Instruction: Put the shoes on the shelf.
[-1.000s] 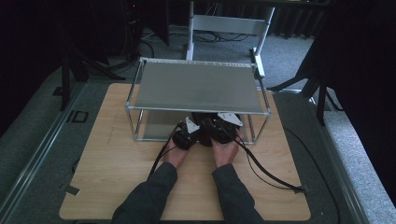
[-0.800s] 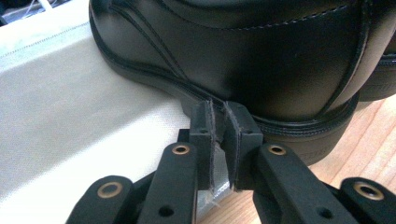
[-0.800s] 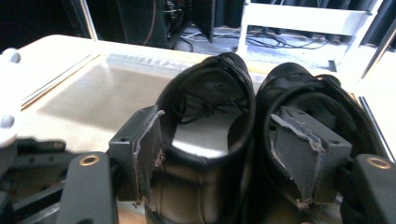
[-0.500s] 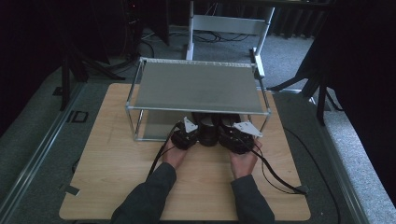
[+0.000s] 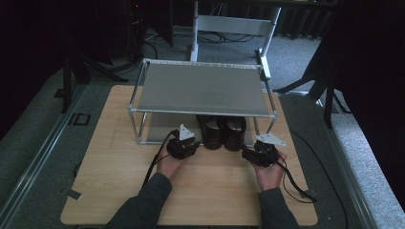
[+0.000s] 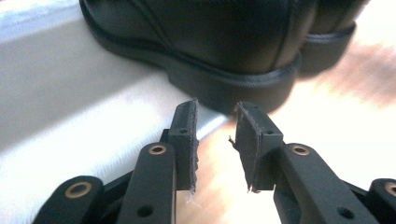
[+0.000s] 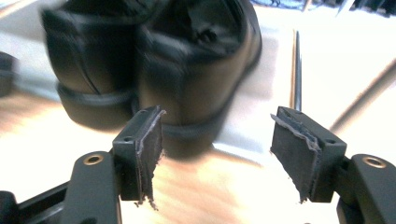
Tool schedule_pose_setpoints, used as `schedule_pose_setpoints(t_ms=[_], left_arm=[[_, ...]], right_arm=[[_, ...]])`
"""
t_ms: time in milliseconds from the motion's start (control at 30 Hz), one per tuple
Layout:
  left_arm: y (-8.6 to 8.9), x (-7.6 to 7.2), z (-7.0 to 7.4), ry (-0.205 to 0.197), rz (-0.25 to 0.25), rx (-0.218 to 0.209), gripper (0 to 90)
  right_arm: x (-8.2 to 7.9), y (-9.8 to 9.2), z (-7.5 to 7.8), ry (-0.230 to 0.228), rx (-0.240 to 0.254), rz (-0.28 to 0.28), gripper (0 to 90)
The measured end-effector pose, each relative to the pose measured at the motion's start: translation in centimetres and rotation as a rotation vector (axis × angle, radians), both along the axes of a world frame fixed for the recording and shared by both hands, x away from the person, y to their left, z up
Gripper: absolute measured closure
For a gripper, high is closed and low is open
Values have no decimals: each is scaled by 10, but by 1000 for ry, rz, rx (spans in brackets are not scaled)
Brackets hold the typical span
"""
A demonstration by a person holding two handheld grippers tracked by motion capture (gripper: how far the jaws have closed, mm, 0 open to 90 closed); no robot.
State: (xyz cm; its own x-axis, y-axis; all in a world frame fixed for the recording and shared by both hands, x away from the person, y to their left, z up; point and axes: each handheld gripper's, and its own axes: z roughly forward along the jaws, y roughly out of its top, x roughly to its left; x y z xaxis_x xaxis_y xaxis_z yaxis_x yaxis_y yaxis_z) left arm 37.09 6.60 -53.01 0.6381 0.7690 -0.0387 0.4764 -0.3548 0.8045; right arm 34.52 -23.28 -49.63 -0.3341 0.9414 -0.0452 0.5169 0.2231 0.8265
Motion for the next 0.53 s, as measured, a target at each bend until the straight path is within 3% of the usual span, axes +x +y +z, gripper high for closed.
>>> schedule_pose_setpoints(t_ms=[167,367,533], left_arm=[[16,-19,1,51,-13,-54,655],[31,-37,-2,64,-21,-12,642],[46,-48,-9,66,4,-23,633]], right_arm=[[-1,-14,-12,53,-6,-19,337],[2,-20,-20,81,-9,-32,337],[4,-25,-23,92,-13,-46,337]])
